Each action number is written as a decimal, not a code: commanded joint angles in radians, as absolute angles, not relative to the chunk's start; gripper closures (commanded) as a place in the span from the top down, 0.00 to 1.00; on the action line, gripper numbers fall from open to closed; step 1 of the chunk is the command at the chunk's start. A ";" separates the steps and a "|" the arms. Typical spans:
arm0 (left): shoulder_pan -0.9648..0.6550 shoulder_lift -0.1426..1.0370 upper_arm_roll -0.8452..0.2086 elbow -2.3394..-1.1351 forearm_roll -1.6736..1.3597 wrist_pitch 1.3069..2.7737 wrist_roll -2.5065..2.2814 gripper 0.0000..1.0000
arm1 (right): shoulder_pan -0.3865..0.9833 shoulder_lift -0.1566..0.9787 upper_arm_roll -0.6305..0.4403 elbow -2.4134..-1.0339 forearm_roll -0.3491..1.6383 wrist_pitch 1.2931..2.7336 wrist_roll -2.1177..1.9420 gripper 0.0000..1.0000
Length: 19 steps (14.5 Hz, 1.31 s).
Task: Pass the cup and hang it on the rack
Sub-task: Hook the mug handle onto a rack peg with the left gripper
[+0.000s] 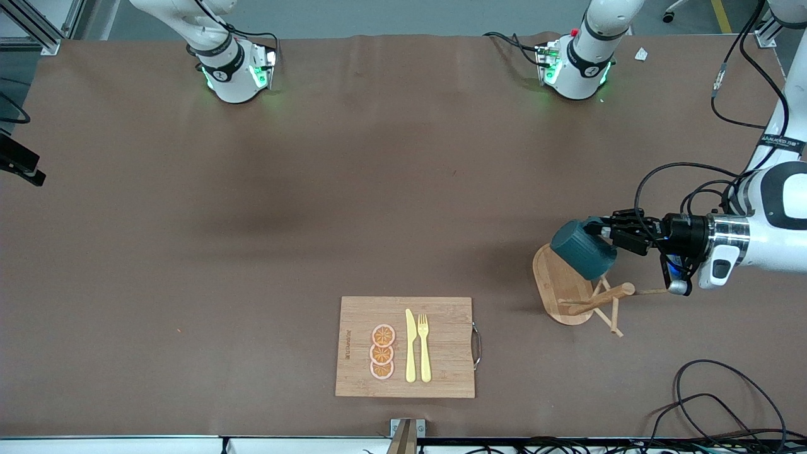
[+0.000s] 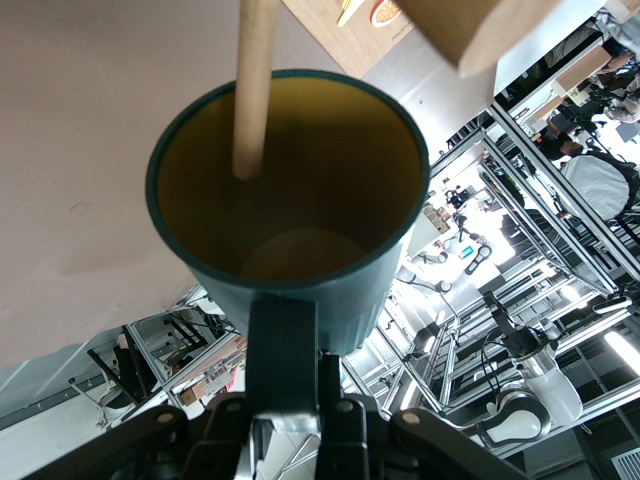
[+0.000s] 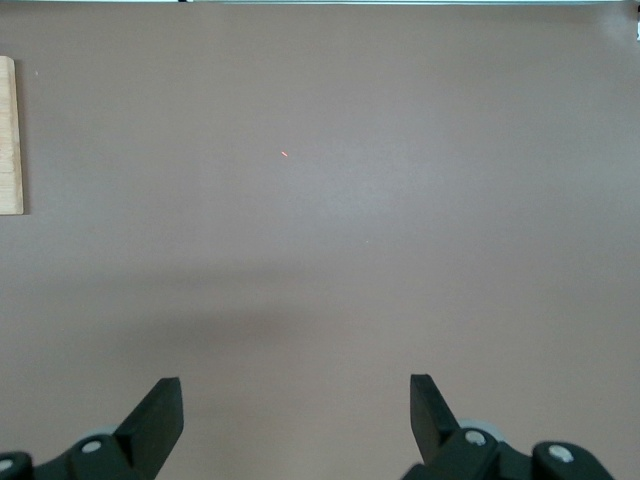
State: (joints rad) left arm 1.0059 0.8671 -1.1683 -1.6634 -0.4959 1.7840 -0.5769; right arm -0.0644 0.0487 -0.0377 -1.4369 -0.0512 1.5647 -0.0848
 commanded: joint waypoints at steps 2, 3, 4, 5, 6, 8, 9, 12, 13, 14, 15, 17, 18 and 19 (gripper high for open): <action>1.022 0.862 -1.140 -1.677 -0.525 1.784 -0.500 0.01 | -0.083 0.038 -0.025 -1.447 -0.046 1.565 -0.098 1.00; 1.022 0.862 -1.125 -1.678 -0.525 1.784 -0.485 0.01 | -0.083 0.038 -0.025 -1.447 -0.046 1.565 -0.098 1.00; 1.020 0.862 -1.117 -1.678 -0.525 1.784 -0.473 0.01 | -0.083 0.038 -0.025 -1.447 -0.046 1.565 -0.098 1.00; 1.020 0.868 -1.115 -1.677 -0.525 1.784 -0.465 0.01 | -0.083 0.038 -0.026 -1.447 -0.046 1.565 -0.098 1.00; 1.020 0.873 -1.111 -1.677 -0.525 1.784 -0.460 0.02 | -0.083 0.038 -0.025 -1.447 -0.046 1.565 -0.098 1.00; 1.020 0.874 -1.104 -1.672 -0.526 1.784 -0.460 0.06 | -0.083 0.038 -0.025 -1.447 -0.046 1.565 -0.098 1.00; 1.019 0.877 -1.101 -1.672 -0.529 1.784 -0.462 0.18 | -0.083 0.038 -0.025 -1.447 -0.046 1.565 -0.098 1.00; 1.016 0.888 -1.086 -1.671 -0.568 1.784 -0.465 0.51 | -0.083 0.038 -0.025 -1.447 -0.046 1.565 -0.098 1.00; 1.015 0.885 -1.086 -1.666 -0.568 1.786 -0.469 0.58 | -0.083 0.038 -0.025 -1.447 -0.046 1.565 -0.098 1.00; 1.015 0.884 -1.086 -1.648 -0.568 1.784 -0.477 0.67 | -0.083 0.038 -0.025 -1.447 -0.046 1.565 -0.098 1.00; 1.017 0.877 -1.086 -1.641 -0.568 1.784 -0.480 0.85 | -0.083 0.038 -0.026 -1.447 -0.046 1.565 -0.098 1.00; 1.022 0.861 -1.091 -1.619 -0.568 1.779 -0.494 1.00 | -0.083 0.038 -0.025 -1.447 -0.046 1.565 -0.098 1.00; 1.022 0.850 -1.092 -1.599 -0.565 1.752 -0.523 1.00 | -0.083 0.038 -0.025 -1.447 -0.046 1.565 -0.098 1.00; 1.022 0.848 -1.095 -1.570 -0.555 1.726 -0.549 1.00 | -0.083 0.038 -0.025 -1.447 -0.046 1.565 -0.098 1.00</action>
